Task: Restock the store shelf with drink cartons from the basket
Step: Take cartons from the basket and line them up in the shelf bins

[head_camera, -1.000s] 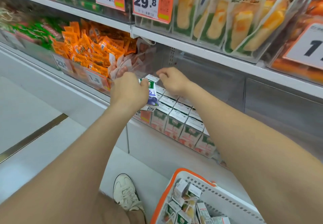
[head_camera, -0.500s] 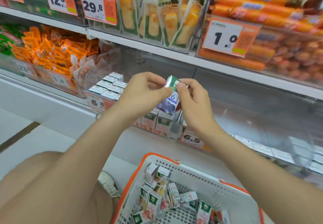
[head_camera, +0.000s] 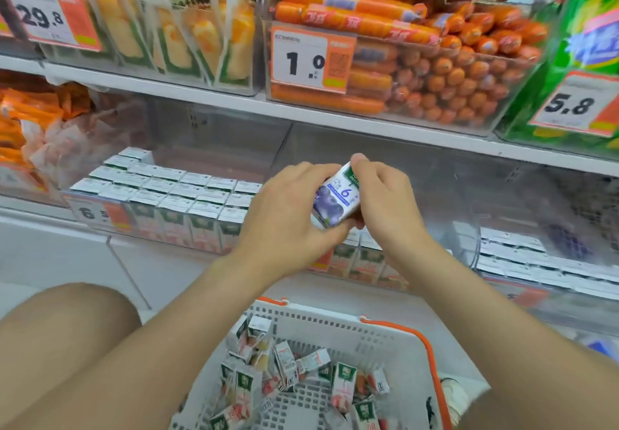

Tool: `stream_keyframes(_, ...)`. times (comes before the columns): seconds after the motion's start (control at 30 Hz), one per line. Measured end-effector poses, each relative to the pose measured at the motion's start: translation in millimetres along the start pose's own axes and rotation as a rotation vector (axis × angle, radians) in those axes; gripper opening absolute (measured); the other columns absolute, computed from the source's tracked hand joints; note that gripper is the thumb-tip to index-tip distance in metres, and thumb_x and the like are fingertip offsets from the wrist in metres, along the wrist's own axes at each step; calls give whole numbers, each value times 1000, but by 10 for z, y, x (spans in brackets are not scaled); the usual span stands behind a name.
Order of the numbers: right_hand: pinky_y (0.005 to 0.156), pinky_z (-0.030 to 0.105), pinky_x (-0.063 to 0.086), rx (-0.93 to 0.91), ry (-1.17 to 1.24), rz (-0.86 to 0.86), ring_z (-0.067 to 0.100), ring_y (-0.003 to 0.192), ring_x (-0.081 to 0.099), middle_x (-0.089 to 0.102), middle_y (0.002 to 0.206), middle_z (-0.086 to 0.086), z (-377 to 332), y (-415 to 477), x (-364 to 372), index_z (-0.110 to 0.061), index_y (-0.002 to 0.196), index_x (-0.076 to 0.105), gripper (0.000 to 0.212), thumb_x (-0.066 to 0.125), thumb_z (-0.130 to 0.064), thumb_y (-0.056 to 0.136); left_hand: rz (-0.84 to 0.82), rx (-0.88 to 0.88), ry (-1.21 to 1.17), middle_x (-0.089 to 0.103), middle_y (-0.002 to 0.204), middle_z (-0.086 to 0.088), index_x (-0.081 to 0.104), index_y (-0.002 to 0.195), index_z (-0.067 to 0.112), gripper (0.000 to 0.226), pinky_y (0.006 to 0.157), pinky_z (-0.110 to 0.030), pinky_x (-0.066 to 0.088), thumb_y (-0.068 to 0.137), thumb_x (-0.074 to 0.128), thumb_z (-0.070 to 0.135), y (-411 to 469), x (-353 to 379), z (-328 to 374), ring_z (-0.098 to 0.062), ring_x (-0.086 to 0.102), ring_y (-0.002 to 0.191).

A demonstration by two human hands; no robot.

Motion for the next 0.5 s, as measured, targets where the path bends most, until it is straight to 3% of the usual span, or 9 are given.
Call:
stream_keyframes(0.17, 58, 27, 40, -41, -322, -68, 6, 54, 55, 63, 58, -9, 17, -63, -750, -18, 80, 73, 51, 52, -59, 101, -1, -7, -247, 70, 105, 12, 69, 122, 27, 47, 82, -26, 52, 80, 86, 17, 37, 462, 357, -9, 66, 95)
stream_keyframes(0.23, 60, 27, 41, -56, -408, -53, 5, 60, 57, 67, 64, -9, 31, -102, -1056, -20, 84, 75, 47, 53, -58, 101, -82, 11, -267, 68, 110, 13, 65, 127, 28, 52, 83, -23, 49, 80, 87, 21, 73, 685, 503, -10, 64, 100)
stream_keyframes(0.3, 67, 31, 46, -55, -462, -24, 13, 75, 64, 72, 78, -5, 71, -130, -1336, -19, 90, 74, 42, 54, -54, 102, -182, 45, -234, 65, 119, 15, 57, 135, 32, 62, 91, -28, 50, 81, 87, 37, 133, 933, 655, -9, 62, 108)
stream_keyframes(0.37, 76, 36, 47, -59, -578, 53, 24, 93, 66, 73, 94, 4, 159, -112, -1641, -14, 101, 69, 38, 54, -49, 104, -233, 78, -153, 58, 130, 13, 52, 140, 32, 66, 101, -42, 49, 82, 79, 47, 181, 1170, 787, -12, 58, 119)
stream_keyframes(0.43, 77, 40, 48, -48, -630, 137, 33, 99, 67, 71, 97, 12, 273, -75, -1953, -10, 108, 61, 37, 52, -46, 105, -242, 126, -48, 52, 135, 8, 51, 141, 28, 62, 102, -49, 47, 84, 73, 41, 206, 1386, 921, -18, 54, 124)
stream_keyframes(0.5, 75, 39, 47, -49, -611, 216, 36, 99, 66, 70, 98, 15, 355, -54, -2228, -8, 110, 59, 36, 52, -43, 106, -235, 210, 48, 49, 136, 4, 54, 138, 24, 56, 99, -46, 45, 86, 72, 32, 217, 1586, 1051, -23, 52, 124)
Point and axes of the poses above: each hand's wrist, its own y-axis towards the middle knuckle, its own x-axis out of the palm, z = x × y, the point moved 6 cm from there along y, towards the middle knuckle
